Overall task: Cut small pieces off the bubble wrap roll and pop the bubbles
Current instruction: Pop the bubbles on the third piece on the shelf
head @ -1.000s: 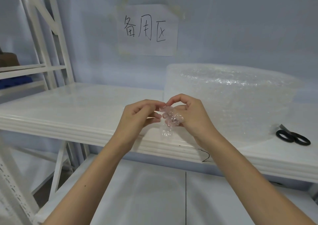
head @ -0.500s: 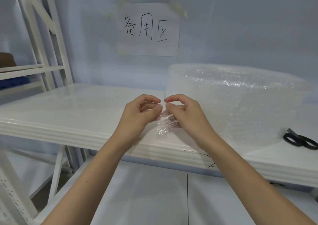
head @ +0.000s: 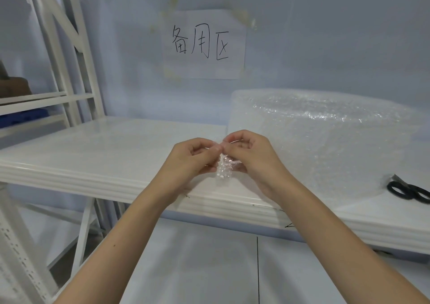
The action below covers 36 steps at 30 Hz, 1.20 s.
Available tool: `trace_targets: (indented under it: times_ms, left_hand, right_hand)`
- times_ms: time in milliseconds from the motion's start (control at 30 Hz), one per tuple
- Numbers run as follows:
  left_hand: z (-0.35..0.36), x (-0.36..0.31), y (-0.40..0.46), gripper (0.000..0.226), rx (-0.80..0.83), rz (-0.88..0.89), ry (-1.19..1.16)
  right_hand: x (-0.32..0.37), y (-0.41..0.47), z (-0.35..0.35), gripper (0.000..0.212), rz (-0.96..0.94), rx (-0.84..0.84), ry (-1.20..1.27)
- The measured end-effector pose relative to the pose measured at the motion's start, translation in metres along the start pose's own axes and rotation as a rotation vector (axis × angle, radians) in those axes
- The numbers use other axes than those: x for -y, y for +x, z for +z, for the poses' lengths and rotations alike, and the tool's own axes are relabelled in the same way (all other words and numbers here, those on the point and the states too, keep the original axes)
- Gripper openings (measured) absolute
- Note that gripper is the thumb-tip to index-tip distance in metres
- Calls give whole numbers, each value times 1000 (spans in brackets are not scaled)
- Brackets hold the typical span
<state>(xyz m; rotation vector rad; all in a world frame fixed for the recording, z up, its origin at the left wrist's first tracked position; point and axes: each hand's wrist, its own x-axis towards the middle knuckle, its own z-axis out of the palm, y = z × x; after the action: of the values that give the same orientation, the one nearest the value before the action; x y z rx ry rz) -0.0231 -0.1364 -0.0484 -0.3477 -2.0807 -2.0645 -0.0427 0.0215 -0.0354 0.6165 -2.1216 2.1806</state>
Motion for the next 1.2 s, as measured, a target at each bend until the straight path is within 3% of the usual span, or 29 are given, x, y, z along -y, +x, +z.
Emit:
trace_targets:
  times_ms: [233,467,600,800,1200]
  left_hand:
    - [2,-3,1,11,6,43,8]
    - [3,-1,-1,8,-21,58,8]
    - [2,0,-3,16,49,3,3]
    - [0,0,-4,8,66,16,32]
    - [-6,0,0,16,75,29,82]
  right_hand:
    - [4,0,-1,20,15,7,87]
    - [4,0,-1,16,-4,8,7]
    - [4,0,0,11,-31,4,11]
    - [2,2,3,5,-30,7,-9]
    - [1,10,3,16,-17,-40,-8]
